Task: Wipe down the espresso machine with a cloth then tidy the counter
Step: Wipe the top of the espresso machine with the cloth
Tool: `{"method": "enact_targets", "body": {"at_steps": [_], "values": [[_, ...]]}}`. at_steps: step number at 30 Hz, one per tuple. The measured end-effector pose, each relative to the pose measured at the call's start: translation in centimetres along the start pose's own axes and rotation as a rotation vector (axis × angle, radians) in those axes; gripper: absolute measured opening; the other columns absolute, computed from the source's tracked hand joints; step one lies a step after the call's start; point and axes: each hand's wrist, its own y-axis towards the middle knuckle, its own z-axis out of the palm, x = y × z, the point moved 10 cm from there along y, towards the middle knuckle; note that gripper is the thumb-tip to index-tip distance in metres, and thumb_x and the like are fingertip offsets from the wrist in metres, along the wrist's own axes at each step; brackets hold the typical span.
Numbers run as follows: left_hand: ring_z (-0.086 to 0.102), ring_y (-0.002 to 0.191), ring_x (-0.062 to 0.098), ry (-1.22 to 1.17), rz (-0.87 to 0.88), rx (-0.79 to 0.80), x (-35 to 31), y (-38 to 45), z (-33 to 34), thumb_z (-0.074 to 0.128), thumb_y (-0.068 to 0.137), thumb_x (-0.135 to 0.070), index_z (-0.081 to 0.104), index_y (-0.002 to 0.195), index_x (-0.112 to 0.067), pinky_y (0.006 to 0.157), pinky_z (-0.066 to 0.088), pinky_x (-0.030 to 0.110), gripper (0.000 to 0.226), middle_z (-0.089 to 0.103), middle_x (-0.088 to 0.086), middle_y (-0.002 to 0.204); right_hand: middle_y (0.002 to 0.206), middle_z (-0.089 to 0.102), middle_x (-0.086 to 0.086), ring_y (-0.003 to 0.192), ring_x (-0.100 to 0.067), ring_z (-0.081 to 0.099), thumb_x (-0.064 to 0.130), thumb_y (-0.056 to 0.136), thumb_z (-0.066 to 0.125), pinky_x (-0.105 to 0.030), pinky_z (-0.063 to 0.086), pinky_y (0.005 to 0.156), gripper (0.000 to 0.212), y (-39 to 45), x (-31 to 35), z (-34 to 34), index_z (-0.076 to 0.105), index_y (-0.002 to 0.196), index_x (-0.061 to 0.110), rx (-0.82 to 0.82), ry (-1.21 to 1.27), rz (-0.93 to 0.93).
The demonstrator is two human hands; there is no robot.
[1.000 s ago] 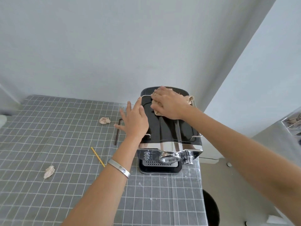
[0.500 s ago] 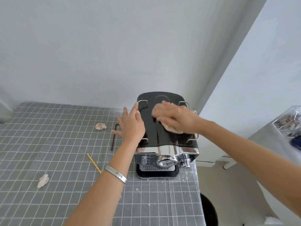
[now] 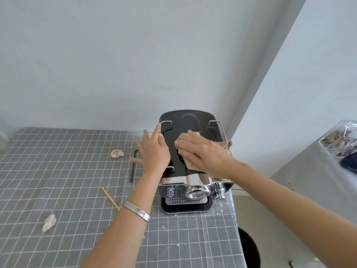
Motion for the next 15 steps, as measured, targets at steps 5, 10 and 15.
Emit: {"method": "enact_targets", "body": {"at_steps": [5,10,15], "values": [[-0.003,0.151,0.031,0.007,0.002,-0.008,0.0,0.0,-0.1,0.025,0.104,-0.033,0.035,0.142,-0.050,0.105,-0.007,0.073,0.042,0.015,-0.002,0.163,0.146,0.040,-0.021,0.133,-0.036,0.036,0.018,0.103,0.037,-0.044,0.027,0.115,0.045,4.6,-6.5,-0.8,0.036,0.143,-0.002,-0.012,-0.117,0.475],[-0.003,0.151,0.031,0.014,0.010,-0.034,0.1,-0.1,-0.3,0.026,0.104,-0.033,0.037,0.140,-0.050,0.105,-0.007,0.073,0.042,0.016,-0.001,0.162,0.142,0.038,-0.030,0.128,-0.045,0.040,0.030,0.106,0.027,-0.050,0.037,0.107,0.055,2.5,-4.8,0.8,0.027,0.142,-0.013,-0.014,-0.365,0.681],[-0.004,0.151,0.031,-0.010,0.012,-0.019,0.1,-0.1,-0.2,0.025,0.104,-0.034,0.035,0.141,-0.050,0.105,-0.006,0.073,0.042,0.016,0.000,0.162,0.136,0.041,-0.030,0.122,-0.045,0.043,0.015,0.098,0.009,-0.048,0.040,0.104,0.052,-0.7,-2.0,1.9,0.028,0.141,-0.007,0.026,-0.404,0.653]]}}
